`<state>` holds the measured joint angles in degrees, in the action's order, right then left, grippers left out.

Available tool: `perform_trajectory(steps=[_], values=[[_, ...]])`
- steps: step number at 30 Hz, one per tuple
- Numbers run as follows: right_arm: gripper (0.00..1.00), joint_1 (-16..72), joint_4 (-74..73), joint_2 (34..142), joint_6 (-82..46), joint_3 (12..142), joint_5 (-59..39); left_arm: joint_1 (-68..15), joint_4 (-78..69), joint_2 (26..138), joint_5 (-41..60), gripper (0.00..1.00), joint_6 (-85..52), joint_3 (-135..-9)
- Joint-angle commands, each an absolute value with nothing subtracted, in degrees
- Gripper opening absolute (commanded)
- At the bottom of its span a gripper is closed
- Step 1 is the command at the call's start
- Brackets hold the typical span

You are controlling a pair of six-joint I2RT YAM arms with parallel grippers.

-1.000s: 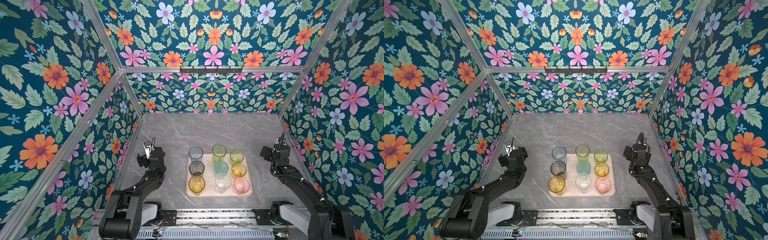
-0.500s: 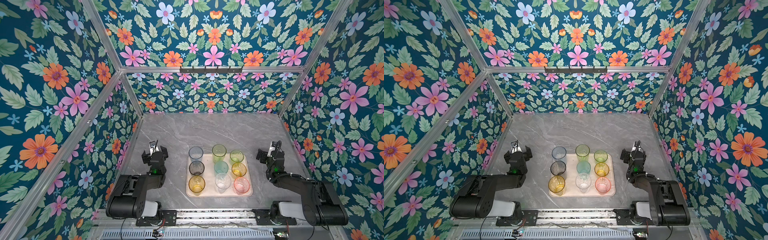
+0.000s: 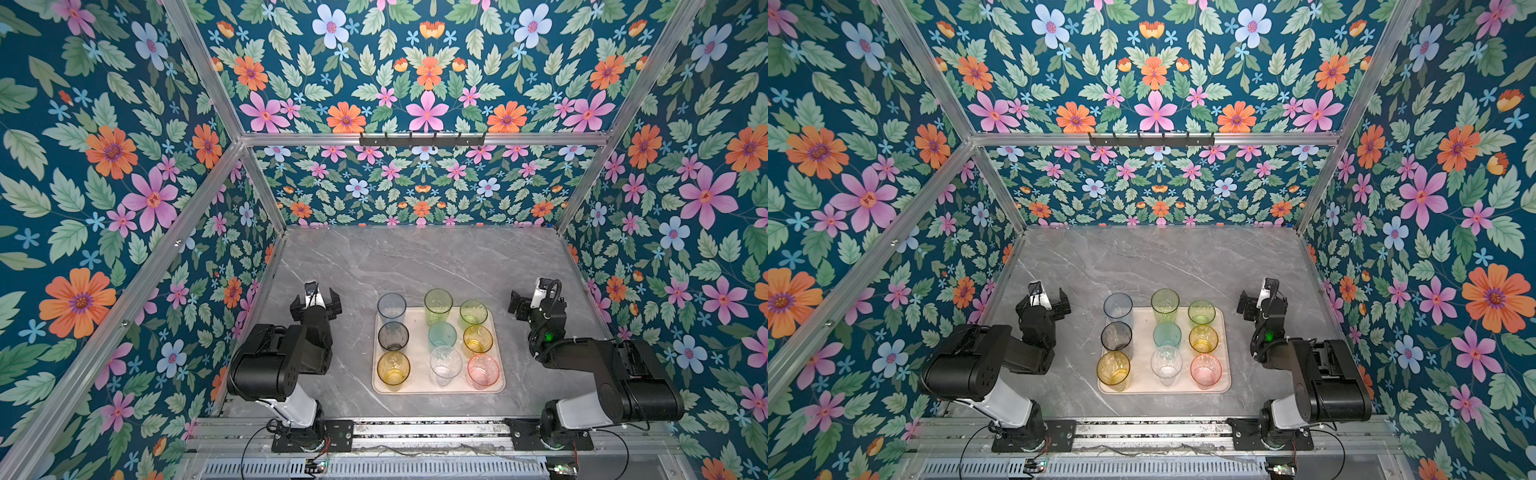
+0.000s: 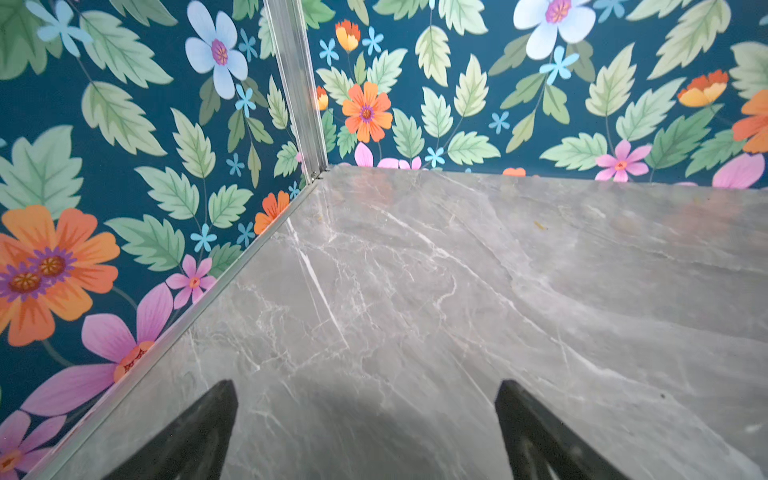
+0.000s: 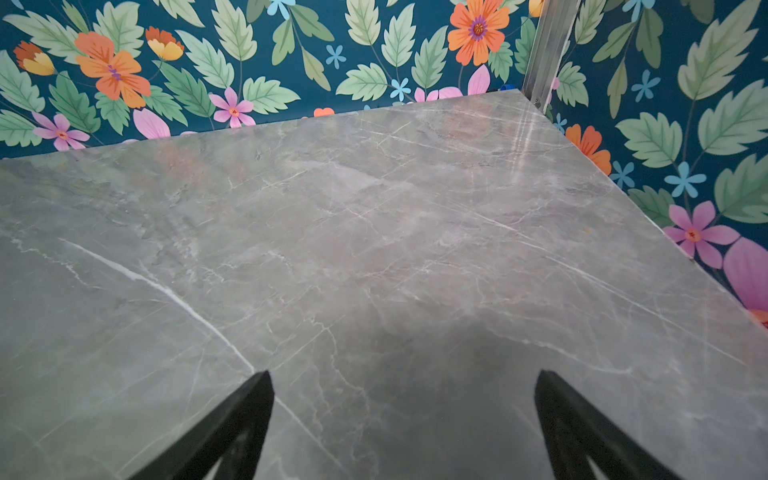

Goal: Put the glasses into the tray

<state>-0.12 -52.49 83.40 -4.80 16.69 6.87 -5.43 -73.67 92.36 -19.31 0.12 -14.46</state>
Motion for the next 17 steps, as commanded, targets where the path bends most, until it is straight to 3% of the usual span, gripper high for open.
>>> perform_trajectory(steps=[1,17], values=[[0.99,0.0,-54.1,83.4,-4.0,16.8,7.6,-5.1,-73.7,92.1,-18.6,1.00,-0.4,-14.9],[0.99,-0.1,-54.4,83.5,-3.9,16.9,7.6,-3.5,-72.5,92.2,-15.6,1.00,-1.1,-15.4]])
